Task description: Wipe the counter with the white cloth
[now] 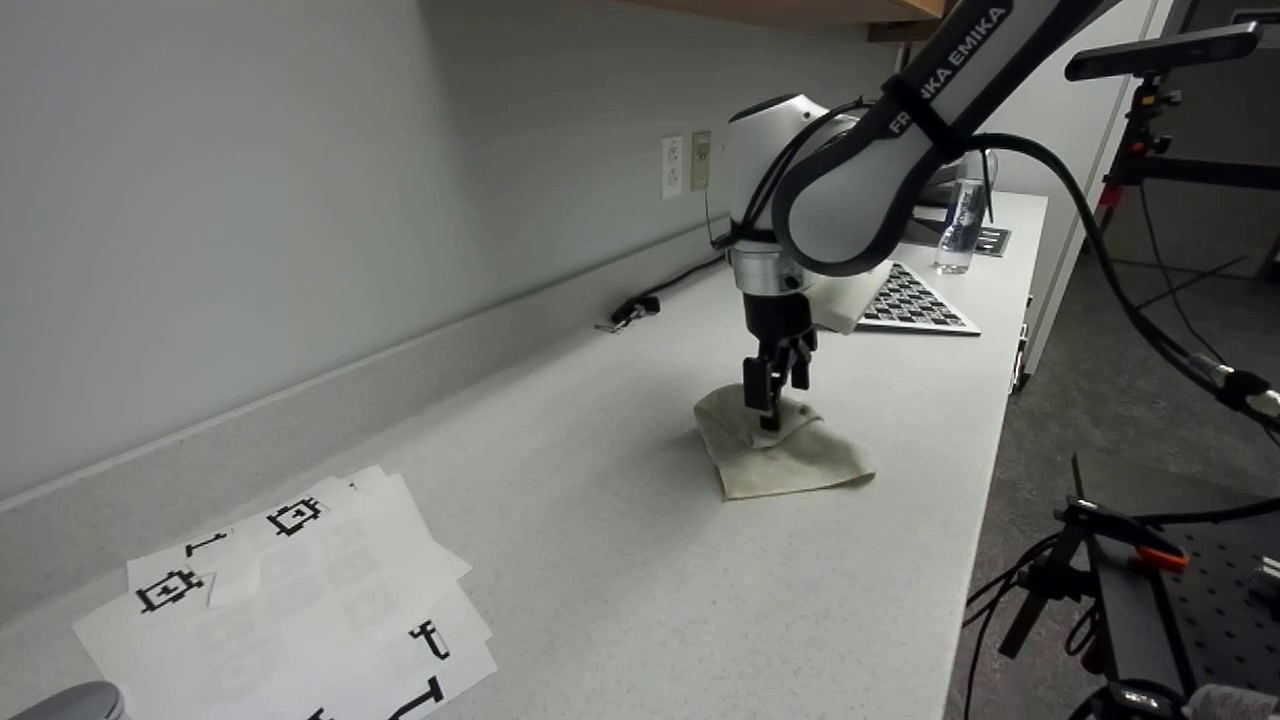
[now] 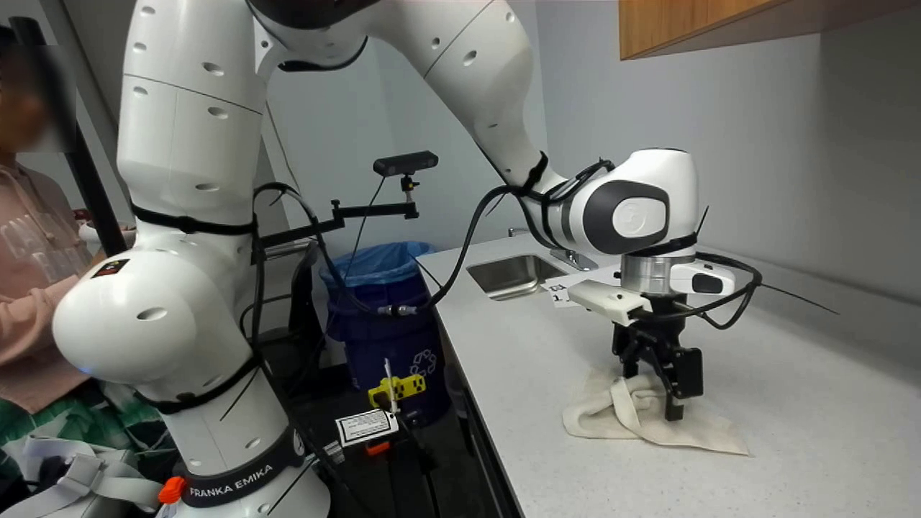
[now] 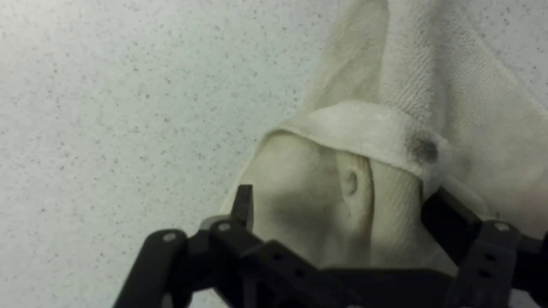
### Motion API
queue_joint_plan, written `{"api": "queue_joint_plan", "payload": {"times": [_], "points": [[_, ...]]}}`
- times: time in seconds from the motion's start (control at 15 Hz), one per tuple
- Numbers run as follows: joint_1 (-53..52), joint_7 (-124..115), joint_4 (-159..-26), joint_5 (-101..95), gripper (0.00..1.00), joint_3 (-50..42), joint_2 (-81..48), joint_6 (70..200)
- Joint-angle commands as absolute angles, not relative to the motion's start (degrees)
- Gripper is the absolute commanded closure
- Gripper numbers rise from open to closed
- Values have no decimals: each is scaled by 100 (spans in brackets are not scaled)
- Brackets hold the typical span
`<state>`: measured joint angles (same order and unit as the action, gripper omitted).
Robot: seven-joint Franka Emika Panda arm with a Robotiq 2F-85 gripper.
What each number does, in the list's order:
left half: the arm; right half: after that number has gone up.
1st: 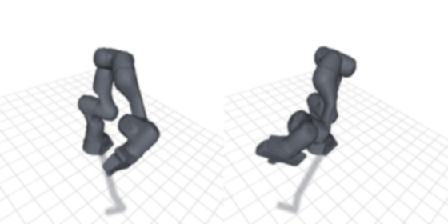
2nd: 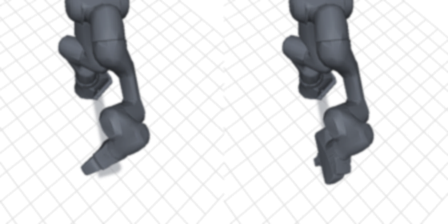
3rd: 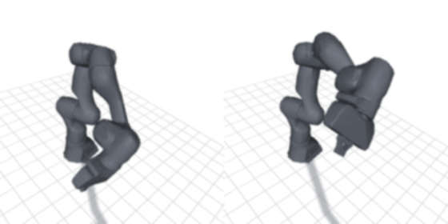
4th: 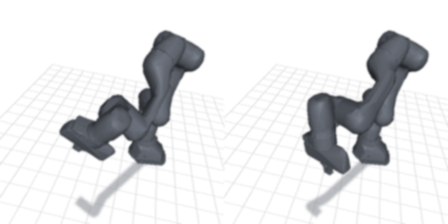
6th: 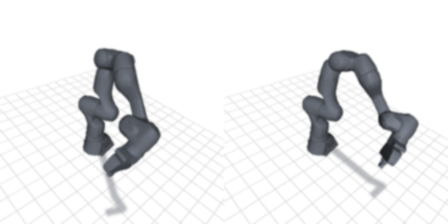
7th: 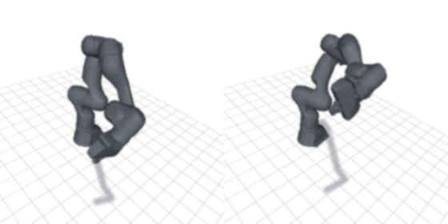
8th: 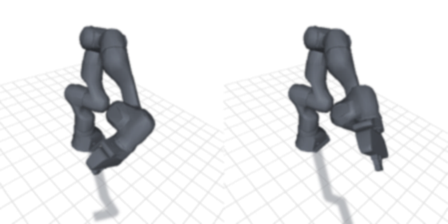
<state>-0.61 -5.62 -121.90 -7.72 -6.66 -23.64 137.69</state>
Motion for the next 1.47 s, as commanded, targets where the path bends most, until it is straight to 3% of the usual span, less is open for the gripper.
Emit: {"api": "queue_joint_plan", "payload": {"times": [0.0,1.0,1.4], "points": [[78,-551,-12419,-738,0,-665,-1901,13543],[262,319,-13744,-178,0,-507,-92,13530],[224,961,-14216,461,0,-545,541,14163]]}}
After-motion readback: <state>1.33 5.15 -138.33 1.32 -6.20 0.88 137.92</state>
